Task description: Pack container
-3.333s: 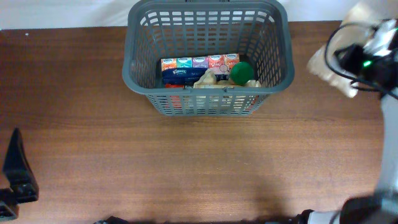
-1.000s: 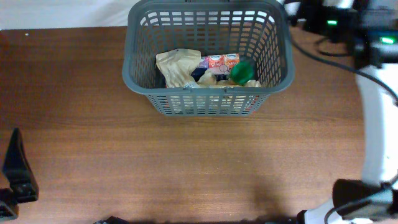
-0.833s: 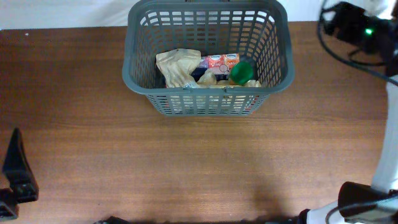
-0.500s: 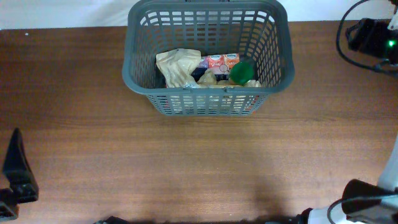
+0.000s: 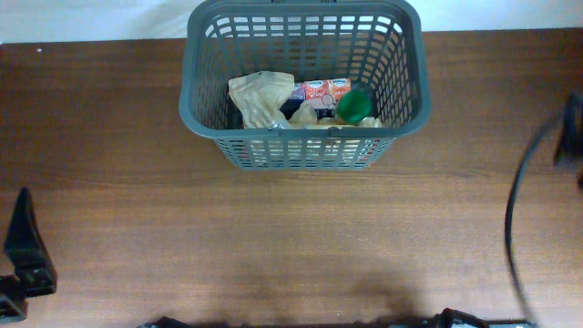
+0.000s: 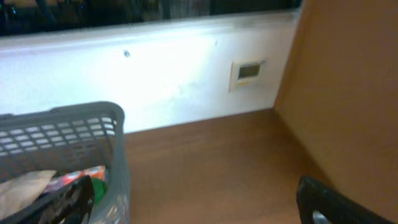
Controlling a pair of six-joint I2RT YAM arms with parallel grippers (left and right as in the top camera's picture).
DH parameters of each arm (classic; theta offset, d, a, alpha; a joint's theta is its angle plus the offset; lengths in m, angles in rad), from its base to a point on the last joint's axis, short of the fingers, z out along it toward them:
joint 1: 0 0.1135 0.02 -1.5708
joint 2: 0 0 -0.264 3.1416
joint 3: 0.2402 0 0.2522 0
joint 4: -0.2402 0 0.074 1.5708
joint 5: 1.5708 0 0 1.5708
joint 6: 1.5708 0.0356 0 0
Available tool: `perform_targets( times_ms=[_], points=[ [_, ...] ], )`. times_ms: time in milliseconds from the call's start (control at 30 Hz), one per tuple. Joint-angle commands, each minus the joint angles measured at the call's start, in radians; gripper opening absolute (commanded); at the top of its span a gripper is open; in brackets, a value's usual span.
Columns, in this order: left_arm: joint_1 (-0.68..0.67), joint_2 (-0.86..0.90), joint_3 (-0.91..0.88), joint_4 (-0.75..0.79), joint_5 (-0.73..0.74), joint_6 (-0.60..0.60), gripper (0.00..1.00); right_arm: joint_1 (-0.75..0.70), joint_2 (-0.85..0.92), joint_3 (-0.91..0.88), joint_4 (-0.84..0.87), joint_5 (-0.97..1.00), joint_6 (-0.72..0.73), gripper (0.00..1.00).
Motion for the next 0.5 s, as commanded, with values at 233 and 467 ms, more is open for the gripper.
perform_targets(
  times_ms=[233, 467],
  points=[
    [0.003, 0.002, -0.003, 0.000, -0.014, -0.016, 0.99, -0.005, -0.271, -0.106, -0.296, 0.037, -0.077, 0.92],
    [0.003, 0.002, -0.003, 0.000, -0.014, -0.016, 0.99, -0.005, -0.445, -0.495, -0.198, 0.032, 0.001, 0.89]
  ],
)
